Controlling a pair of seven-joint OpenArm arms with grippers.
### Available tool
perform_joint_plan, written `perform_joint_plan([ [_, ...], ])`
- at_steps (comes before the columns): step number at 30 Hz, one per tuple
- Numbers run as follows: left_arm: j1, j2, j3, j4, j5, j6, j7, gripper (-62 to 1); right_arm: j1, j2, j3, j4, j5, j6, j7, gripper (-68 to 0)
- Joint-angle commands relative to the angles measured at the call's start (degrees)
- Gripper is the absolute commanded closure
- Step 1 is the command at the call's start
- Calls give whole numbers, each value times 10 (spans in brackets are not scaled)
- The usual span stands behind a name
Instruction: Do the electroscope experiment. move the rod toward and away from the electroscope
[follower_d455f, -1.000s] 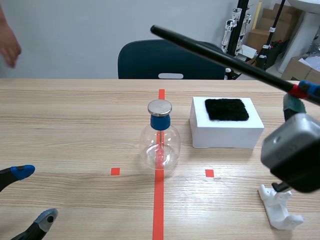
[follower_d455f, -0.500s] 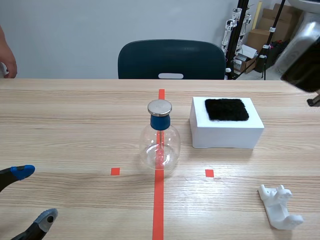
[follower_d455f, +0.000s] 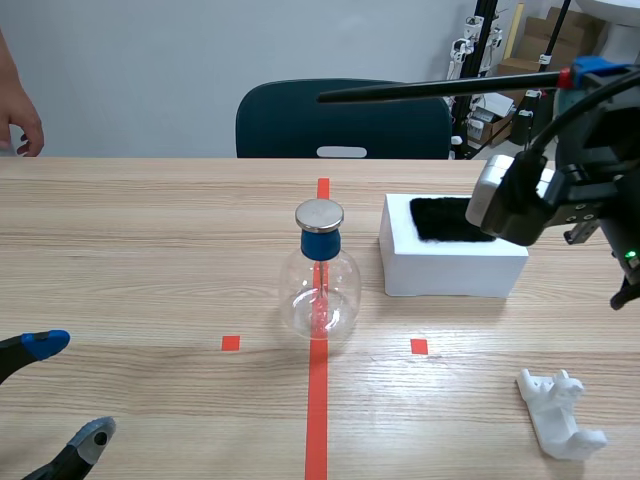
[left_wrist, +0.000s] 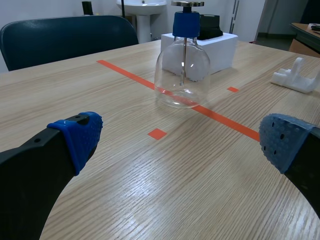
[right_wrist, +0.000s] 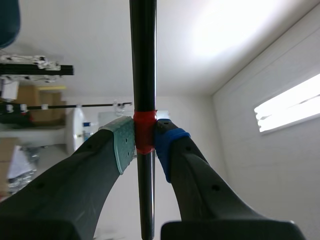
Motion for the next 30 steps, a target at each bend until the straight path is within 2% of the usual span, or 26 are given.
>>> perform_joint_plan([
  [1,-2,-7,-6,6,-6,1,-8,-623,9,10,-3,-4,-21,-8,-8,-2],
  [5,-2,-7,-6,6,-6,1,-8,-623,19,12,-21,-31,-75,-9,-27,-2],
  [17,-2,-7,-6,6,-6,1,-8,-623,22,-5,-28,-72,-137,-9,-42,-2],
  [30,-2,-7,-6,6,-6,1,-8,-623,26,-20,-28,-96,-138,-4,-33,-2],
])
